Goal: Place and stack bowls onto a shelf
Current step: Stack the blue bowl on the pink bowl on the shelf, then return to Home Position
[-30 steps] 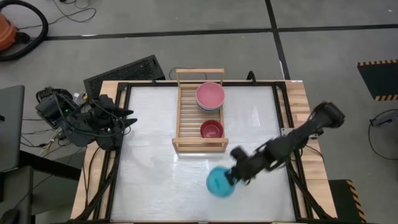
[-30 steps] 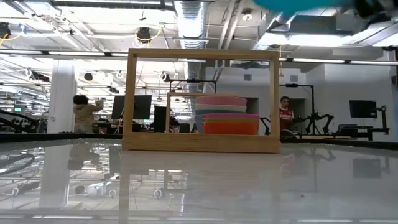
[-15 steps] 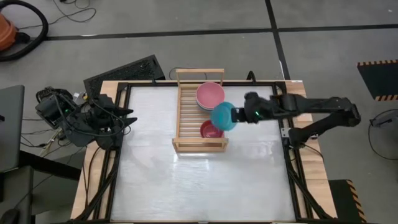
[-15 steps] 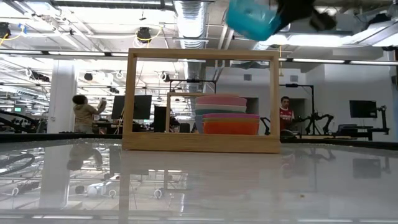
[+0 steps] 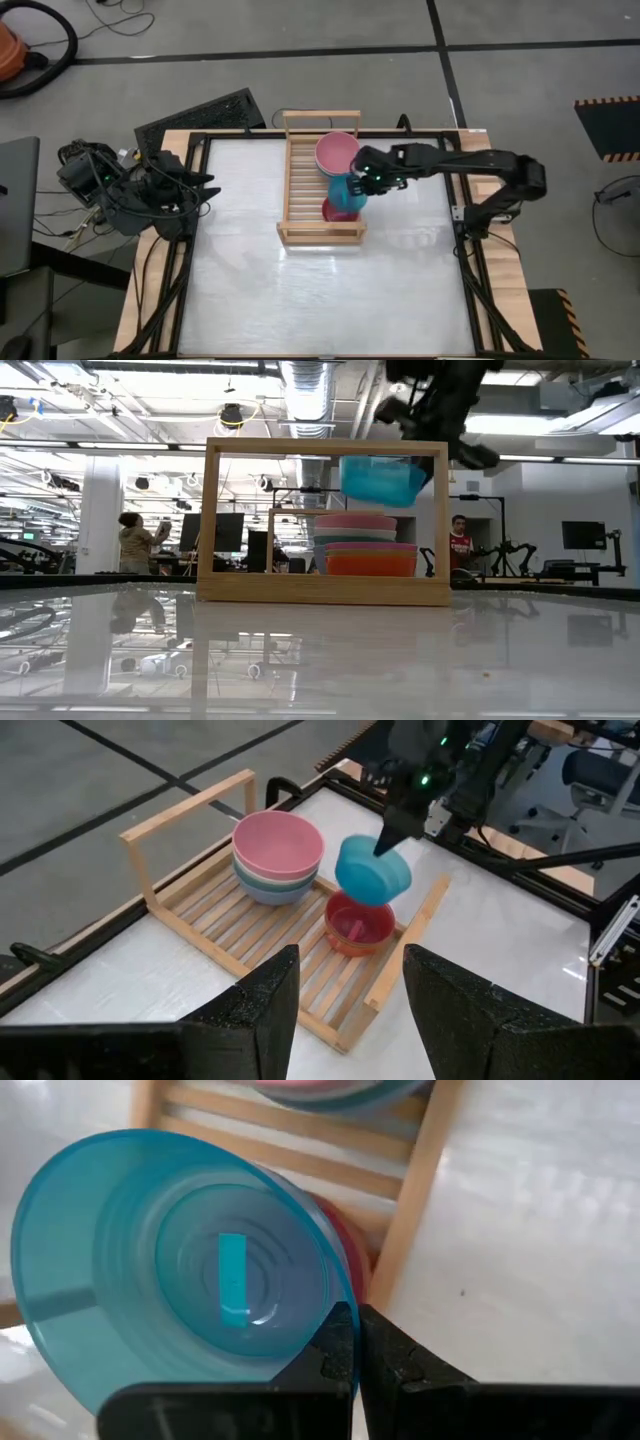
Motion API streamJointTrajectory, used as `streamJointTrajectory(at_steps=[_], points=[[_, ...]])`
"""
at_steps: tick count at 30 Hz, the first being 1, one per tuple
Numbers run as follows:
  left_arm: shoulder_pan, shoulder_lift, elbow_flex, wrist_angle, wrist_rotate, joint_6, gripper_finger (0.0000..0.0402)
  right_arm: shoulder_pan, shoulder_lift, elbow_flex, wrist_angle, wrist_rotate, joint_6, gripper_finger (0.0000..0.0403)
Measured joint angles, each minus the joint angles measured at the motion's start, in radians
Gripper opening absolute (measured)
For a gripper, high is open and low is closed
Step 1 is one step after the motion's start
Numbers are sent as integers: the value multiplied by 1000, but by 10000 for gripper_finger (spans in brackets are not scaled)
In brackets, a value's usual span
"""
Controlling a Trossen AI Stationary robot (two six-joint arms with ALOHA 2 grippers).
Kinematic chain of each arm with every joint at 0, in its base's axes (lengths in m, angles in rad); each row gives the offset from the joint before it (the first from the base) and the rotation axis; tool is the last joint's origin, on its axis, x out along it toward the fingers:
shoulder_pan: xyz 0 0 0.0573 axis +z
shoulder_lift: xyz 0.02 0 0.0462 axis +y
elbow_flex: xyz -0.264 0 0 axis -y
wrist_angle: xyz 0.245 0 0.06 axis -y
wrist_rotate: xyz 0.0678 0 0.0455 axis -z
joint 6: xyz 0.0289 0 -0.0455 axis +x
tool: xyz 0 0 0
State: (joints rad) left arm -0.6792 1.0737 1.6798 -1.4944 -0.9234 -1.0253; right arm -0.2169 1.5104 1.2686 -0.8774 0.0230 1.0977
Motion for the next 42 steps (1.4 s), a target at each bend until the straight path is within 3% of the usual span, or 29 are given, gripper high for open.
streamJointTrajectory(at_steps=[12, 22, 35, 42], points=[[0, 0, 0, -11, 0, 0, 165, 5, 161, 0, 73, -78, -24, 22], [0, 0, 0, -14, 14, -7, 165, 3, 173, 0, 44, -78, -18, 25], [0, 0, 0, -15, 9, -9, 165, -2, 171, 0, 49, -74, -34, 109], [0, 0, 0, -15, 0, -11, 165, -10, 96, 0, 40, -77, -50, 149]])
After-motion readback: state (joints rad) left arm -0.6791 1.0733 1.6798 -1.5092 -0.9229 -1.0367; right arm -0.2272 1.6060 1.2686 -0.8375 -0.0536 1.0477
